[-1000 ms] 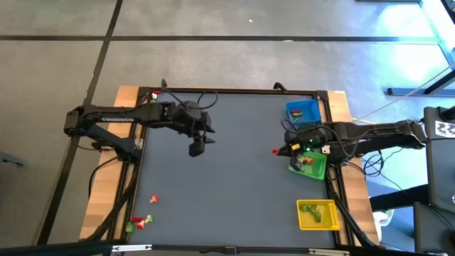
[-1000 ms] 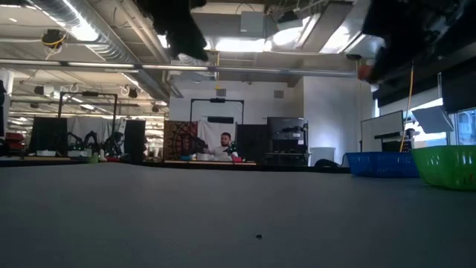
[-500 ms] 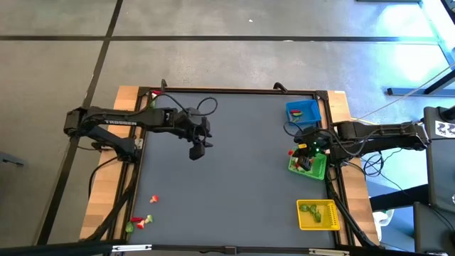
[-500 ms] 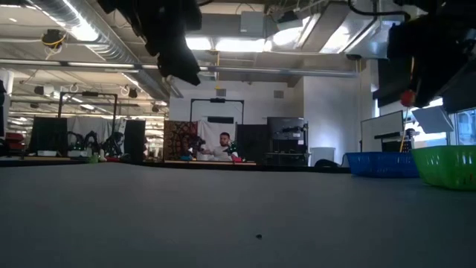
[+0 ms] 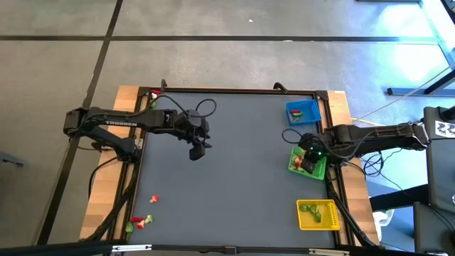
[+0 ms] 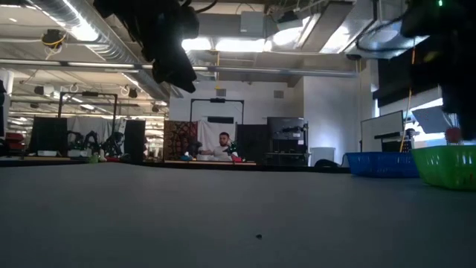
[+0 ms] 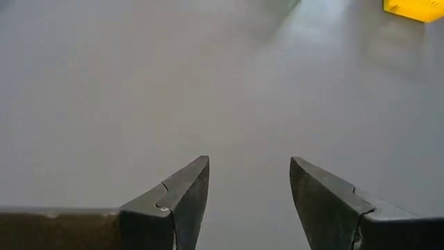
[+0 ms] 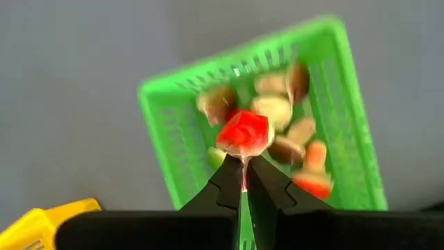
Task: Sort produce into baskets
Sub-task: Put the red mushroom into the green basket, then put the brown mushroom into the green basket
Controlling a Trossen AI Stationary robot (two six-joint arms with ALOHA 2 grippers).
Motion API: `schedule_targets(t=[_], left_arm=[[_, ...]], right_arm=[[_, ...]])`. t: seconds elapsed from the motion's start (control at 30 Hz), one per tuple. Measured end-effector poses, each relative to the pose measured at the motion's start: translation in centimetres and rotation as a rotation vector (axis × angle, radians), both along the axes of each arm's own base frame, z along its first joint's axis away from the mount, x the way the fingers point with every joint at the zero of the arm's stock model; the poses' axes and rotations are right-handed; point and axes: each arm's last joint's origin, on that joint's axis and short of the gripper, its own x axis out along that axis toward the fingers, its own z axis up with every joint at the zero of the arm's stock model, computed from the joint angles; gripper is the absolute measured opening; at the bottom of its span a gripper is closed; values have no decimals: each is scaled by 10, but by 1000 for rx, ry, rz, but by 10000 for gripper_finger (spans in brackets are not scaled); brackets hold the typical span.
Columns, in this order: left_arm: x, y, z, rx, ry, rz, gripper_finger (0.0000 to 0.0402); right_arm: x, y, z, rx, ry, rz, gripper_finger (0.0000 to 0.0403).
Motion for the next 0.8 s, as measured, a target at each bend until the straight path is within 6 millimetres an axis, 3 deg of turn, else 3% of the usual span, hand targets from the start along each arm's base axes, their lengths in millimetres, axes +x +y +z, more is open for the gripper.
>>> schedule_targets(t=[0.1,0.3,0.6,0.8], left_arm=[[0,0,0,0,0,0,196],[0,0,0,5,1,-4,196],[0,0,0,3,-4,-2,200],[4,3,-3,12,-7,-3,242]], right_arm=[[-4,0,-15,38,61,-66,12],[1,0,-22,49,64,-117,29],[3,0,-22,53,56,-145,157],[8,3,-8,123,11,-108,212]])
